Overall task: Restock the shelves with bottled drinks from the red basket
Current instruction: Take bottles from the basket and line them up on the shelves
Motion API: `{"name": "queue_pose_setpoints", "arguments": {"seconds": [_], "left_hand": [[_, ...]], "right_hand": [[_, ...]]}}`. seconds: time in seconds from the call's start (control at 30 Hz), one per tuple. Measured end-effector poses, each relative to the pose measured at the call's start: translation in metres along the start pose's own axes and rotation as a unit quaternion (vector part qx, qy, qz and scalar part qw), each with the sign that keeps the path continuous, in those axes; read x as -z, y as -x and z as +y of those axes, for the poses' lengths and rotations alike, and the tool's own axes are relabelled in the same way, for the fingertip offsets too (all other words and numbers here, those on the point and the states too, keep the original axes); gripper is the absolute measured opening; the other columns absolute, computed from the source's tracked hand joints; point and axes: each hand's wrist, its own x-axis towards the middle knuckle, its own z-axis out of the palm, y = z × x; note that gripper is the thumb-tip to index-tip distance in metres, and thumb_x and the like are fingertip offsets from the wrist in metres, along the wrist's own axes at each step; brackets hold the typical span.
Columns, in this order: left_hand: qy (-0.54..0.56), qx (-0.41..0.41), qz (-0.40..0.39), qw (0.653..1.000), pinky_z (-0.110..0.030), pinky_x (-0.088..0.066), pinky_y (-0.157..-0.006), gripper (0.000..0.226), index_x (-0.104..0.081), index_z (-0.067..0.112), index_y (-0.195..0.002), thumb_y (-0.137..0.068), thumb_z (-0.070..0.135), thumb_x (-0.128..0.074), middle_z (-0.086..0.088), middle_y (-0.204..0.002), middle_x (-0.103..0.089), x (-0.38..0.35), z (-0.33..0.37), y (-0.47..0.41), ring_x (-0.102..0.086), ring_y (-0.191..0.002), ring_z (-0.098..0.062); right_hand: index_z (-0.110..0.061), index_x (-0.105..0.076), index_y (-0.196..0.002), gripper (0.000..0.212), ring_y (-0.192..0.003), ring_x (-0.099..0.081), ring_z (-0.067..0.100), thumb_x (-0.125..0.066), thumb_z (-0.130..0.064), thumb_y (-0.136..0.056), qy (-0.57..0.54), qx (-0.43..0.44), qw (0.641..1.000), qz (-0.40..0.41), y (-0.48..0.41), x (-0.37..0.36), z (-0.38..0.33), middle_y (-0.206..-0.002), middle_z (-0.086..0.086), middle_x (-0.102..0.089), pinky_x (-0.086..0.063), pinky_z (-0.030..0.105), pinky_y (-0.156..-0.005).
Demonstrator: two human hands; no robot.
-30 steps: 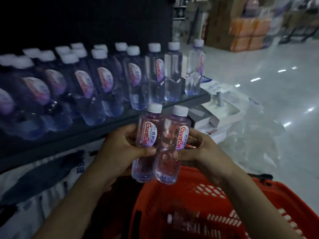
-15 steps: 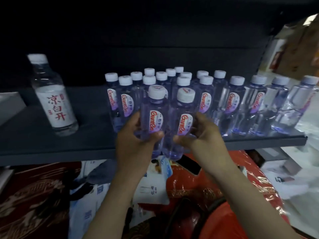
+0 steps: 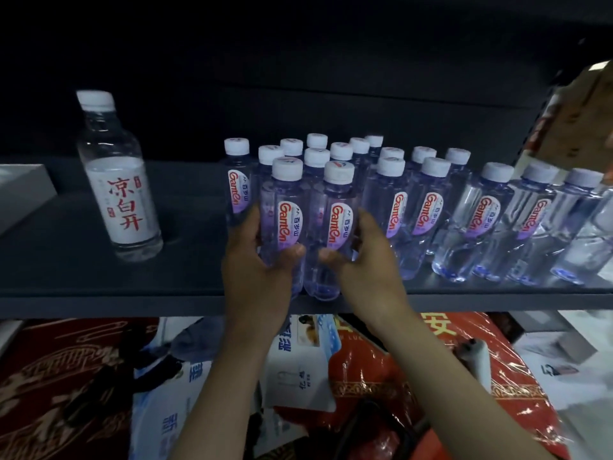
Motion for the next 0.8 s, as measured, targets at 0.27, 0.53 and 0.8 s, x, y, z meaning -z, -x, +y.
{"name": "queue_pose_setpoints", "arguments": {"seconds": [0.27,0.53,0.8], "left_hand": [[-0.125,0.029,-0.032,0.991,-0.012,-0.027,-0.1,0.081,-0.016,0.033,-0.156,-0.092,0.016,-0.063,-0.008,-0.146,-0.032,-0.007,-0.007,0.002,-0.027,-0.133,-0.01],[-0.122,-0.013,-0.064,0.99,-0.044,-0.033,-0.116,0.091,-0.01,0.034,-0.157,-0.09,0.014,-0.068,-0.001,-0.16,-0.026,0.006,-0.02,0.008,-0.031,-0.145,-0.016],[-0.131,-0.022,-0.039,0.99,-0.012,-0.034,-0.101,0.086,-0.01,0.047,-0.152,-0.085,0.035,-0.062,0.01,-0.148,-0.034,-0.004,-0.028,-0.006,-0.039,-0.129,-0.002]], "right_hand": [[-0.028,-0.025,-0.148,0.076,-0.121,-0.047,-0.011,-0.07,-0.008,-0.089,0.045,0.036,0.998,-0.001,0.013,0.001,0.006,-0.137,-0.016,-0.052,-0.043,0.017,-0.104],[-0.032,-0.006,-0.157,0.089,-0.135,-0.042,0.008,-0.064,-0.008,-0.093,0.135,0.043,0.99,-0.002,0.021,-0.009,0.024,-0.151,-0.004,-0.04,-0.037,0.017,-0.102],[-0.028,-0.006,-0.158,0.09,-0.132,-0.045,0.011,-0.062,-0.003,-0.093,0.136,0.036,0.99,0.014,0.006,-0.018,0.03,-0.15,0.001,-0.041,-0.041,0.028,-0.11]]}}
